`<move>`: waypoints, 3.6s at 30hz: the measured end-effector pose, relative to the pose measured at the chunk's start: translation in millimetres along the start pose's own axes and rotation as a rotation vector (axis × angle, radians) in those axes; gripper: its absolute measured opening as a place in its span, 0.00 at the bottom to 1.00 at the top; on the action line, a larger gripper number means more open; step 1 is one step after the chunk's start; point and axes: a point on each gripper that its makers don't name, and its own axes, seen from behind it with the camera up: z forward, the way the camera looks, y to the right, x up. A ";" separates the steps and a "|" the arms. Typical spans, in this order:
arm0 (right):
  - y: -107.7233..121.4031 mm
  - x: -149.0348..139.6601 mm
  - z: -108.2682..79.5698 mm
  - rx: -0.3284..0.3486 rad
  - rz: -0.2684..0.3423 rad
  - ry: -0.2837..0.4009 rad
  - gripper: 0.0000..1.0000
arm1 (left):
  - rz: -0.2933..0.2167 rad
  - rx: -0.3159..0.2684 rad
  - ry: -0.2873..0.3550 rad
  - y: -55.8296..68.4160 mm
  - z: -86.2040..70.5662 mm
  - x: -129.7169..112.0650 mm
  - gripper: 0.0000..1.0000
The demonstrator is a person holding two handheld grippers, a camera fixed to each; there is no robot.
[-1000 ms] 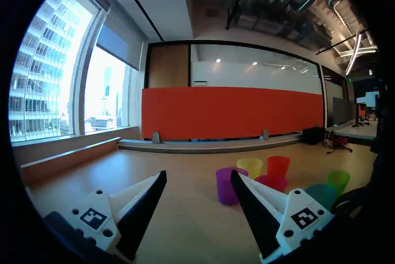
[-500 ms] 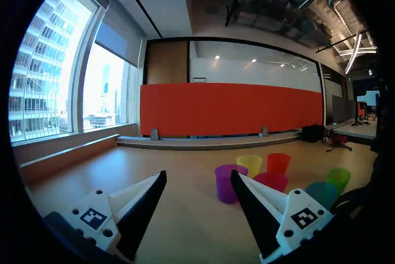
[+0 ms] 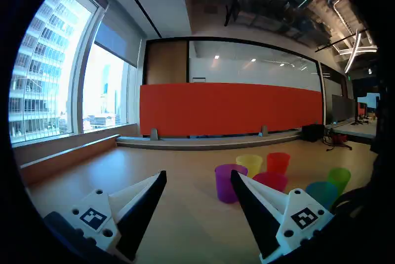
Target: Pour water
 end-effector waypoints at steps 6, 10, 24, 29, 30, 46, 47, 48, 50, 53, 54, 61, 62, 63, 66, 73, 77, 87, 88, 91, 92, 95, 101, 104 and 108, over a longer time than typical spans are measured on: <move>3.7 -16.5 2.8 0.006 -0.035 0.002 0.99 | 0.001 0.000 0.000 -0.3 0.5 -0.2 0.96; 1.9 -30.5 5.9 0.019 -0.022 0.010 0.99 | 0.001 0.000 0.000 -0.3 0.7 0.3 0.96; -12.0 -72.0 8.9 0.083 0.011 0.021 0.99 | 0.001 0.000 0.000 -0.7 0.2 0.6 0.96; -10.7 -86.4 10.2 0.075 0.007 0.005 0.99 | 0.001 0.000 0.000 -0.8 0.2 0.3 0.96; -10.0 -89.2 10.5 0.071 0.008 0.000 0.99 | 0.001 0.000 0.000 -0.7 0.2 0.2 0.96; -12.0 -107.0 9.8 0.067 0.006 -0.052 0.99 | 0.001 0.000 0.000 -0.3 0.6 0.0 0.96; -11.6 -107.7 9.9 0.066 0.005 -0.055 0.99 | 0.001 0.000 0.000 -0.4 0.5 0.0 0.96; -11.2 -108.4 9.9 0.064 0.005 -0.058 0.99 | 0.001 0.000 0.000 -0.5 0.5 0.0 0.96; -10.9 -108.6 9.6 0.063 0.005 -0.058 0.99 | 0.001 0.000 0.000 -0.5 0.6 0.1 0.96; -10.4 -109.0 9.4 0.061 0.005 -0.058 0.99 | 0.001 0.000 0.000 -0.6 0.8 0.2 0.96; -10.3 -109.1 9.3 0.061 0.005 -0.058 0.99 | 0.001 0.000 0.000 -0.6 0.9 0.2 0.96; -10.8 -109.0 8.0 0.064 0.005 -0.058 0.99 | 0.001 0.000 0.000 -0.1 0.6 0.0 0.96; -10.8 -109.0 8.0 0.064 0.005 -0.058 0.99 | 0.001 0.000 0.000 -0.2 0.6 -0.1 0.96; -10.7 -109.1 8.0 0.065 0.005 -0.058 0.99 | 0.001 0.000 0.000 -0.3 0.6 -0.1 0.96; -10.3 -109.6 8.2 0.064 0.005 -0.059 0.99 | 0.001 0.000 0.000 -0.3 0.7 0.1 0.96; -10.9 -109.6 8.3 0.064 0.005 -0.060 0.99 | 0.001 0.000 0.000 -0.8 0.7 0.4 0.96; -11.1 -109.1 8.6 0.064 0.005 -0.060 0.99 | 0.001 0.000 0.000 -0.8 0.7 0.4 0.96; -10.9 -109.3 9.8 0.064 0.004 -0.060 0.99 | 0.001 0.000 0.000 0.2 0.6 0.3 0.96; -11.0 -109.3 9.6 0.064 0.004 -0.060 0.99 | 0.001 0.000 0.000 0.2 0.6 0.3 0.96; -11.1 -109.2 9.4 0.064 0.004 -0.060 0.99 | 0.001 0.000 0.000 0.2 0.4 0.2 0.96; -11.1 -109.2 9.3 0.064 0.004 -0.060 0.99 | 0.001 0.000 0.000 0.2 0.2 0.1 0.96; -10.9 -109.4 9.1 0.064 0.004 -0.060 0.99 | 0.001 0.000 0.000 0.3 -0.1 0.3 0.96; -10.9 -110.0 8.9 0.064 0.004 -0.060 0.99 | 0.001 0.000 0.000 0.5 0.2 0.4 0.96; -10.9 -110.3 8.7 0.064 0.004 -0.060 1.00 | 0.001 0.000 0.000 0.4 0.4 0.4 0.96; -11.2 -110.8 8.7 0.064 0.004 -0.060 0.99 | 0.001 0.000 0.000 0.4 0.8 0.7 0.96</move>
